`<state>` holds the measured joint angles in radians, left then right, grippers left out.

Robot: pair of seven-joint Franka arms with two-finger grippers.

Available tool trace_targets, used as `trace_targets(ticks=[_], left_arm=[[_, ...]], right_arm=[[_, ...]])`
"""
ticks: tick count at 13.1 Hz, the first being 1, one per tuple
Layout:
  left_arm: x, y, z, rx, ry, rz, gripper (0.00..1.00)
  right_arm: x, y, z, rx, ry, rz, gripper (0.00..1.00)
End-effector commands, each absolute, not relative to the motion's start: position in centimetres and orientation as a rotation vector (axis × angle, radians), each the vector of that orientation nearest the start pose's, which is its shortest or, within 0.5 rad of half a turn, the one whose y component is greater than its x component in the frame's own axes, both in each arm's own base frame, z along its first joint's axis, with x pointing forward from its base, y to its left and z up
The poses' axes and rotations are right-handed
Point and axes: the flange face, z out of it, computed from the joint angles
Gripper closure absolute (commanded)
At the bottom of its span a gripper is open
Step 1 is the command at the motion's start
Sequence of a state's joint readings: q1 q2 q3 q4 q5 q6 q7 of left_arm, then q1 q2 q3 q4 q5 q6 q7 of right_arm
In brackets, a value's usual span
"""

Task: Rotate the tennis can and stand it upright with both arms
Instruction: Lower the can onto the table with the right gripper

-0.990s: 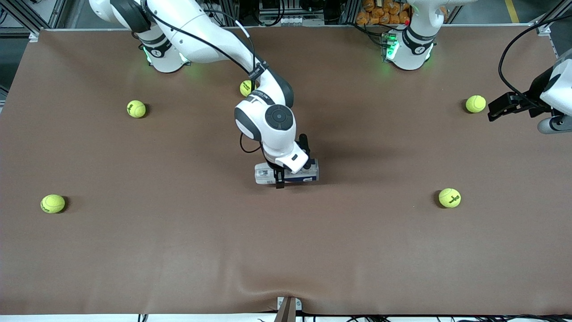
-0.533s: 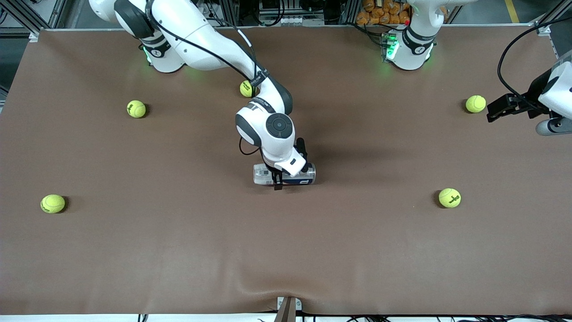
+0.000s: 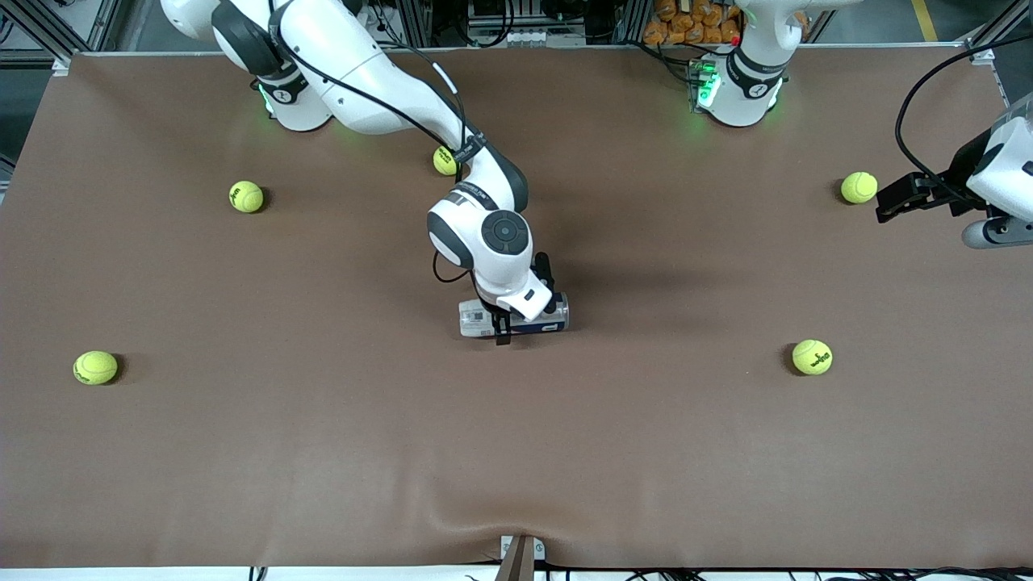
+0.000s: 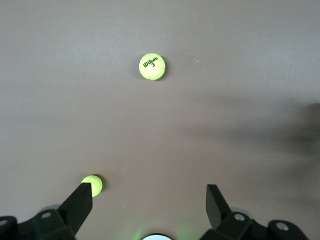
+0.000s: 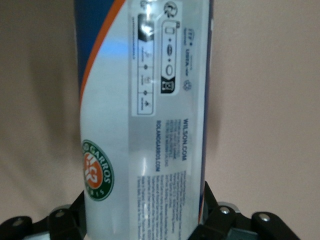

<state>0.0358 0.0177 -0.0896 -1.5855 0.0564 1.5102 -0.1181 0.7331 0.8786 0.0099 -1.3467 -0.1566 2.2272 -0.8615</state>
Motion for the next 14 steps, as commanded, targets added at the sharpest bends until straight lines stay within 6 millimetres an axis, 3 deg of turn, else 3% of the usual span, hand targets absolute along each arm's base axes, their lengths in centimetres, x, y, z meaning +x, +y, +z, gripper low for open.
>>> trace_targets(ticks=[1,7,9,10,14], left_arm=[[55.1,-2.5,60.5,-3.091,-0.108,0.129,0.0],[55.1,-2.7,60.7,-3.105,-0.108,0.125,0.0],[55.2,-3.1,60.8,-3.116,-0.103,0.124,0.0],[55.2,-3.5,60.8,-3.142,-0.122,0.127,0.0],[57.4,-5.5,57.1,-3.272,-0.309,0.235,0.0]], right_arm=[[55.1,49.8,18.9,1.948,2.301,0.034,0.14],[55.2,49.9,18.1,1.956,2.298,0.062,0.13],[55.4,49.8,18.3,1.951,2.304,0.063,0.0],[55.6,49.7,18.7,1.954,2.301,0.072,0.0],[55.8,49.3,20.5,1.98,2.288,0.046,0.0]])
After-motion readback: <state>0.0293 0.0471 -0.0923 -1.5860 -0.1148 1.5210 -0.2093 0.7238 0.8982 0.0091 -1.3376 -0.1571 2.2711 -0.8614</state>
